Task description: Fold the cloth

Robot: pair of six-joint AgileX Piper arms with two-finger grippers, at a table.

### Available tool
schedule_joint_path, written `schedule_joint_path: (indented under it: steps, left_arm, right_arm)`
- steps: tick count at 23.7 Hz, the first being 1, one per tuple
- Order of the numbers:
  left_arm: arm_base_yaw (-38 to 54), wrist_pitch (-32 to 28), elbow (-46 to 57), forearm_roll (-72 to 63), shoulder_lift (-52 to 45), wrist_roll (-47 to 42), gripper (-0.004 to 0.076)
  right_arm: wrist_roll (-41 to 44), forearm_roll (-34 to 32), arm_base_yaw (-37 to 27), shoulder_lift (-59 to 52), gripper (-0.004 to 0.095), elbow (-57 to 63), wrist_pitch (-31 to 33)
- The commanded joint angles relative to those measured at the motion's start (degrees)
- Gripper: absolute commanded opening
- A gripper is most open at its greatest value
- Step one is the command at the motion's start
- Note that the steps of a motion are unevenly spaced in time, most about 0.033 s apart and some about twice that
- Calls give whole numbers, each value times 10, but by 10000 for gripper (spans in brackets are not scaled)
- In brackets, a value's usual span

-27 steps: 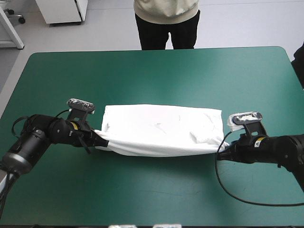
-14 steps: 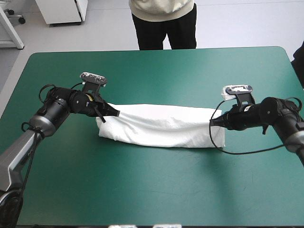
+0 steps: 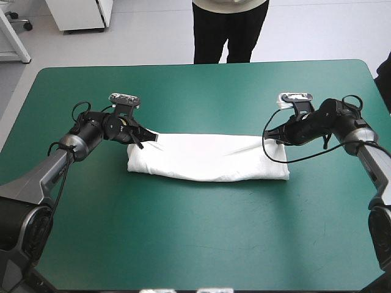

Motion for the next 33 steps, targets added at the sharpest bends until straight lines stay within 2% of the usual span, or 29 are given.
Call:
schedule_joint_path:
  steps: [1,3,5,7,8,11,14,19,20,21,22,23,26,29,33]
  left_arm:
    - [0,-46,-21,-8,-24,-5,-9]
    - [0,-48,-22,-6,-21,-5,-5]
    - [0,-46,-22,-8,-21,-5,53]
    - [0,-43,-25,-8,-21,-5,160]
    - [0,-29,-35,-3,-21,-5,267]
    - [1,10,-65,-1,-23,-5,440]
    - [1,56,-108,4,-33,1,493]
    - [-6,132,-148,-63,-64,67,488]
    - [-12,156,-147,-142,-71,116,438]
    - [-18,173,-146,-185,-71,151,358]
    - [-28,185,-138,-255,-70,201,128]
    - [-34,175,-129,-290,-70,222,-15]
    - [-49,170,-107,-427,-33,273,3]
    - [-52,184,-105,-470,0,300,2]
    - [-63,152,-105,-472,57,308,-9]
  right_arm:
    - [-1,9,-12,-17,94,-28,-18]
    - [-1,7,-18,-17,198,-31,-20]
    - [-1,9,-25,-17,313,-34,-15]
    - [4,10,-35,-18,423,-39,2]
    - [4,12,-41,-24,454,-45,19]
    - [0,8,-53,-55,446,-48,40]
    - [-3,-4,-60,-103,443,-48,65]
    - [8,-29,-64,-201,413,-47,102]
    - [17,-42,-64,-239,361,-47,110]
    - [26,-51,-64,-256,303,-47,113]
    - [33,-74,-64,-284,130,-47,114]
    - [37,-87,-64,-297,15,-47,115]
    - [83,-143,-64,-328,-18,-47,128]
    - [87,-150,-64,-331,-18,-34,130]
    - [102,-112,-81,-328,-18,75,36]
